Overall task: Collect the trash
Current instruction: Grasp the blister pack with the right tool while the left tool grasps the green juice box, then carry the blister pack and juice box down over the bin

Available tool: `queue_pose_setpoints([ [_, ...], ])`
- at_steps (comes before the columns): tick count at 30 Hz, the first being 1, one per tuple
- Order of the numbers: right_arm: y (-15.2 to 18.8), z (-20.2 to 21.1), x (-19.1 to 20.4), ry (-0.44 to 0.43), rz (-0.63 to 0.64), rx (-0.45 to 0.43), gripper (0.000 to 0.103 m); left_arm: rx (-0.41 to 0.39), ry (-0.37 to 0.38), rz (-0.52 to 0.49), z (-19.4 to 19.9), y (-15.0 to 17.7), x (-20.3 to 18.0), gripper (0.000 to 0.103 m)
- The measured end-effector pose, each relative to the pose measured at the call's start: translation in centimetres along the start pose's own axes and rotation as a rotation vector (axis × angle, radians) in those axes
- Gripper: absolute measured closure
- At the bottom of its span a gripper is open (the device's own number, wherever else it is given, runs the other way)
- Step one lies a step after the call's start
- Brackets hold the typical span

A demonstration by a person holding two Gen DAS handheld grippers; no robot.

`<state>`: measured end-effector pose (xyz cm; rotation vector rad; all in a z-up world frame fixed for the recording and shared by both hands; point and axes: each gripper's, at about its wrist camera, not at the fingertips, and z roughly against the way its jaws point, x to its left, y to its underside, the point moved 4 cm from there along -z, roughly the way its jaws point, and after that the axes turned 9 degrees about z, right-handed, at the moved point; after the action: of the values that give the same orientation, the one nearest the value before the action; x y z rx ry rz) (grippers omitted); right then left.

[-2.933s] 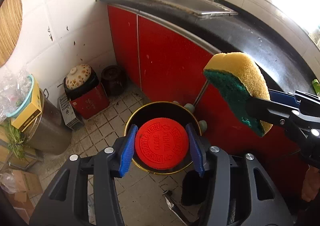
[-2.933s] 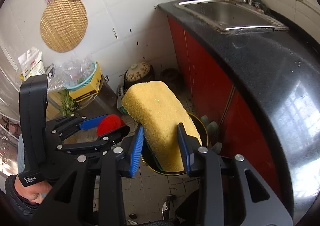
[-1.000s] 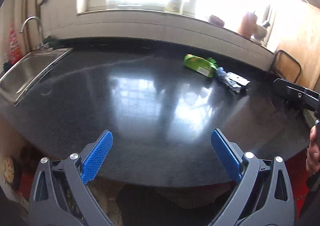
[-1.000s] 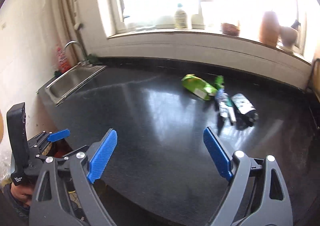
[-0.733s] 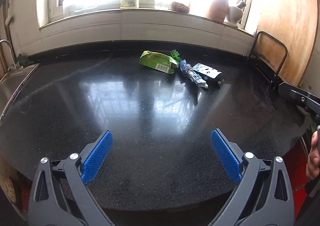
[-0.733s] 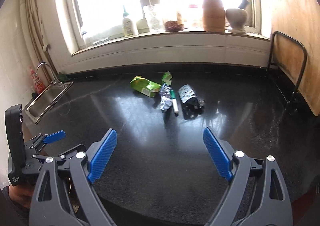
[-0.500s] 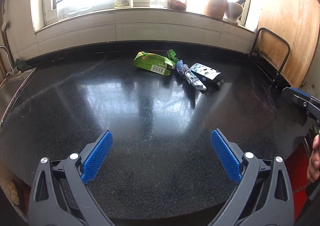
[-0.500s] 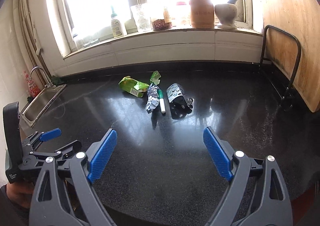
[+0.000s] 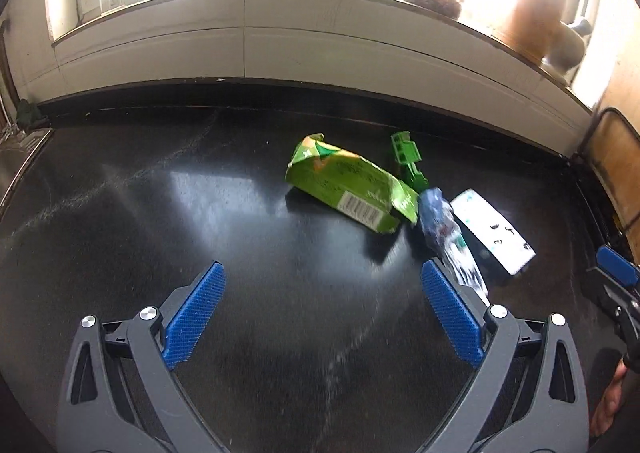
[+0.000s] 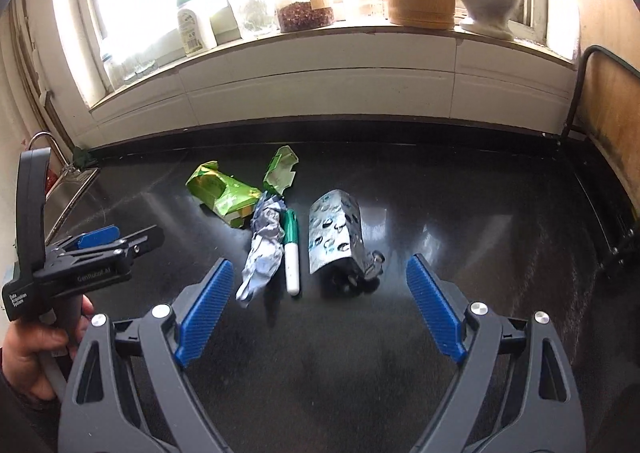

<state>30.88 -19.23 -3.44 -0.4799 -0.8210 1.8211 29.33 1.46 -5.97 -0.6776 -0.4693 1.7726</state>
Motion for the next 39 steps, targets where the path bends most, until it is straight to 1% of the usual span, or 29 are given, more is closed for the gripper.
queue_pose_setpoints([
  [2,-1.4,-2.2,-0.6,-0.002,-0.003,0.033,0.018,0.038,0.003,0.044,-2.5,-2.1,-0.5,0.007],
  [4,-2.4,-4.1,-0.8,-0.015,-0.005,0.076,0.018,0.061,-0.015,0.083,-4.8,-3.8,-1.0,0.007],
  [7,-3.5,-5.7,-0.8,-0.006,0.019,0.124,0.018,0.126,-0.038,0.150,-8.1,-5.5,-1.6,0.007],
  [9,-4.0,-6.5,-0.8,0.002,0.029,0.158,0.018,0.165,-0.086,0.178,-9.6,-6.0,-1.7,0.007],
  [10,-4.1,-6.9,-1.0,0.003,0.026,0.175,0.018,0.180,-0.087,0.182,-10.3,-6.3,-2.0,0.007],
  [12,-4.0,-7.8,-1.3,0.004,0.020,0.206,0.018,0.209,-0.126,0.183,-11.6,-6.5,-2.4,0.007],
  [14,-3.8,-9.0,-1.6,0.000,0.014,0.255,0.018,0.254,-0.127,0.222,-12.8,-6.3,-2.4,0.007],
  [15,-3.7,-9.7,-1.7,-0.004,0.009,0.272,0.019,0.239,-0.153,0.223,-13.0,-6.4,-2.4,0.008],
  [16,-3.5,-10.4,-1.8,-0.003,0.007,0.297,0.020,0.239,-0.168,0.214,-13.1,-6.4,-2.6,0.008],
  [18,-3.3,-11.7,-2.0,-0.008,0.001,0.343,0.023,0.242,-0.182,0.190,-13.5,-6.4,-3.1,0.009],
  [20,-2.9,-12.9,-2.1,-0.020,-0.011,0.391,0.031,0.229,-0.194,0.158,-13.5,-6.5,-3.6,0.020],
  [22,-2.4,-13.9,-1.9,-0.037,-0.013,0.450,0.033,0.225,-0.182,0.129,-13.3,-6.7,-4.0,0.044],
  [23,-2.2,-14.2,-1.9,-0.040,-0.015,0.466,0.036,0.229,-0.167,0.129,-13.2,-6.8,-4.0,0.049],
  [24,-2.3,-14.2,-1.9,-0.029,-0.011,0.464,0.039,0.238,-0.150,0.138,-13.0,-6.8,-3.9,0.056],
  [25,-2.4,-14.2,-1.9,-0.015,-0.008,0.470,0.057,0.249,-0.137,0.149,-12.9,-6.8,-3.7,0.061],
  [26,-2.6,-14.2,-2.1,-0.020,-0.021,0.480,0.058,0.256,-0.122,0.154,-12.6,-6.9,-3.4,0.064],
  [28,-3.0,-13.7,-2.6,-0.055,-0.075,0.482,0.064,0.264,-0.112,0.138,-12.0,-7.0,-3.1,0.073],
  [30,-3.3,-13.0,-3.2,-0.048,-0.089,0.477,0.065,0.270,-0.101,0.127,-10.9,-7.1,-2.7,0.073],
  [34,-4.6,-10.0,-4.5,-0.041,-0.131,0.422,0.067,0.256,-0.090,0.083,-8.2,-7.3,-1.9,0.075],
  [39,-5.5,-5.9,-4.5,-0.020,-0.122,0.387,0.067,0.253,-0.087,0.019,-5.2,-7.4,-1.2,0.075],
])
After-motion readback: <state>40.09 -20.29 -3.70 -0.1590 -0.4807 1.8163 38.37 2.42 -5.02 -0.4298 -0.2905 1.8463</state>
